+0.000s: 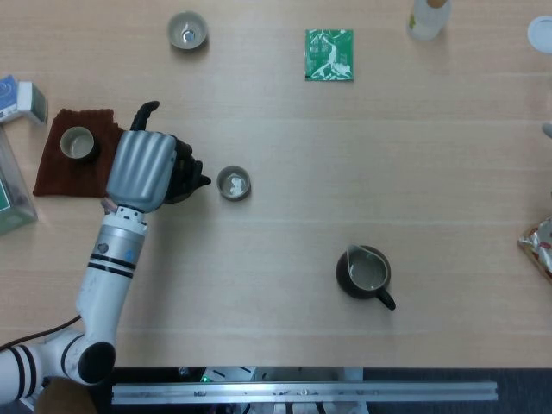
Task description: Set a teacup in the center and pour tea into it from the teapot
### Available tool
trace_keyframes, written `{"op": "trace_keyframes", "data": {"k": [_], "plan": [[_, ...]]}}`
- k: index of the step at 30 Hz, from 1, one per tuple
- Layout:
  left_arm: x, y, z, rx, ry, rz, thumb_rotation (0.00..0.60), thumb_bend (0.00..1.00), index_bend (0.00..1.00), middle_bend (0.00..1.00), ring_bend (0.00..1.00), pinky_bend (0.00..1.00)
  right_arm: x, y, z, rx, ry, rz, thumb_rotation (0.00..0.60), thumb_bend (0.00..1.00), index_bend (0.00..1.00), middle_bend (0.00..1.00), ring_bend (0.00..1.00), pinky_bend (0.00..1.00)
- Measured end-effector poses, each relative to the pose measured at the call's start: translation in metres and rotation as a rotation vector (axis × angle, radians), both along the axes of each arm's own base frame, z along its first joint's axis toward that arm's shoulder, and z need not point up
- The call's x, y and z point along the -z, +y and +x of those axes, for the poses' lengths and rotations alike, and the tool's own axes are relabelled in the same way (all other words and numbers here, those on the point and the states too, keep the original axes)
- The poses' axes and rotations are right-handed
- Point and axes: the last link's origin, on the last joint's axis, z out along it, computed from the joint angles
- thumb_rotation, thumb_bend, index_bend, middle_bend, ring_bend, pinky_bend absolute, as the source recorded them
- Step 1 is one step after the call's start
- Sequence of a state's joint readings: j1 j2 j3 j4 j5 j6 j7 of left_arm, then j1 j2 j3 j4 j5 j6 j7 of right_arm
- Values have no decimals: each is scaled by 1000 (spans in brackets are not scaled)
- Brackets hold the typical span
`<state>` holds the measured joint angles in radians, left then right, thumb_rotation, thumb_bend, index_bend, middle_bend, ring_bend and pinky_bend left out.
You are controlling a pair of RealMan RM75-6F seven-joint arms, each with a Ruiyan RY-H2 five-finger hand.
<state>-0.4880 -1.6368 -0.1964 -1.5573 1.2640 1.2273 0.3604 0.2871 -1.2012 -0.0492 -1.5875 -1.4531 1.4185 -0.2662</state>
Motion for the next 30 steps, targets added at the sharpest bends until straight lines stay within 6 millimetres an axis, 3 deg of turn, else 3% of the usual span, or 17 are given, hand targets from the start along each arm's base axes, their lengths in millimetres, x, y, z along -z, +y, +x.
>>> {"op": "trace_keyframes", "data": {"k": [30], "plan": [[37, 13, 4, 98, 177, 67, 600, 382, 907, 1000, 838, 143, -1, -1, -14, 78, -37, 31, 600, 254, 174, 212, 42, 64]]}}
